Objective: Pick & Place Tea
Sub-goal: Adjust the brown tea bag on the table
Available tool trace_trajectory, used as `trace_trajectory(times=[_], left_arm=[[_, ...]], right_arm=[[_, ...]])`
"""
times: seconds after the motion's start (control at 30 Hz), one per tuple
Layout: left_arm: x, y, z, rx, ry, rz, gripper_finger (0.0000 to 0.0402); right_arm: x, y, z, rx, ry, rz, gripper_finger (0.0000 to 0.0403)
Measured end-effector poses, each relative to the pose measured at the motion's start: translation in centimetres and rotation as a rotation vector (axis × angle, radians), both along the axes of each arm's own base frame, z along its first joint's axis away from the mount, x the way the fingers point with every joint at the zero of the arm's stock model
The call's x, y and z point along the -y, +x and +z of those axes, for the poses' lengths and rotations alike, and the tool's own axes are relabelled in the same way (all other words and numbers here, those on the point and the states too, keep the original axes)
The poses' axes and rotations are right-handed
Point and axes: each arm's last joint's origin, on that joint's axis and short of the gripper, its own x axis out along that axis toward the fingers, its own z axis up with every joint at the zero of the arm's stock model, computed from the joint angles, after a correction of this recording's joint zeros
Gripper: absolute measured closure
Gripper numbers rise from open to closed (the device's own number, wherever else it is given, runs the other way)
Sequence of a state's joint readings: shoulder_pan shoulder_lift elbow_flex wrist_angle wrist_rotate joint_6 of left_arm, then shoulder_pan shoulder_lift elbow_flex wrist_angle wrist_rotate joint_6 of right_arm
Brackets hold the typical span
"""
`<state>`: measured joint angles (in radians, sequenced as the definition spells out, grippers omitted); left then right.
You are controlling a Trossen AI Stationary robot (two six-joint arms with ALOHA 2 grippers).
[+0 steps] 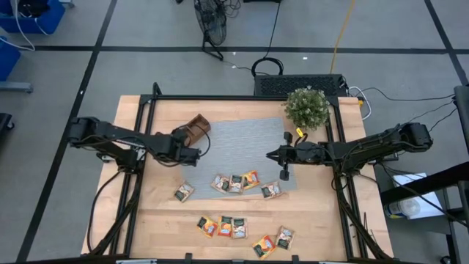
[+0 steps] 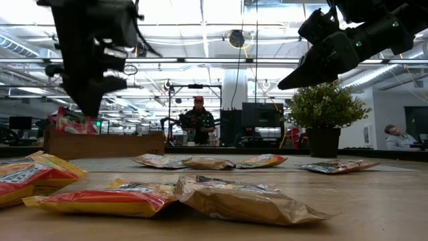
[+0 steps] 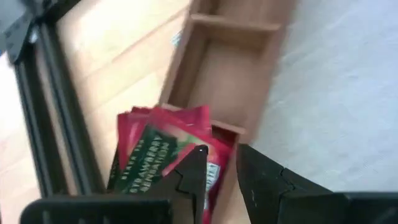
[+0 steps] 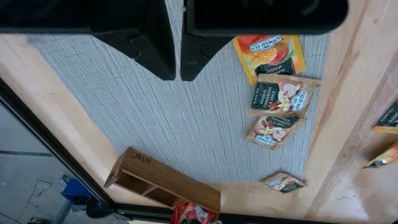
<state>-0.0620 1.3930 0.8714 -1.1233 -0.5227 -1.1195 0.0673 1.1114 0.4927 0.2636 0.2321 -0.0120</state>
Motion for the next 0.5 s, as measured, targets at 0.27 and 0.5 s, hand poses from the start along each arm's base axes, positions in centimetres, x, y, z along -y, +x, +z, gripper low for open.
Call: trace_trajectory(times=[0.27, 0.5], left_arm=[[5.3, 0.3, 6.9, 0.347, 0.167, -0.453, 0.0309], [10.2, -1.8, 8.5, 0.653, 0.224, -0.804, 0.0309]], right_arm=[[0.0, 0.0, 0.0, -0.005, -0.001, -0.001, 0.0387], [0.0, 0.0, -0.1, -0.007, -0.001, -0.001, 0.0387]])
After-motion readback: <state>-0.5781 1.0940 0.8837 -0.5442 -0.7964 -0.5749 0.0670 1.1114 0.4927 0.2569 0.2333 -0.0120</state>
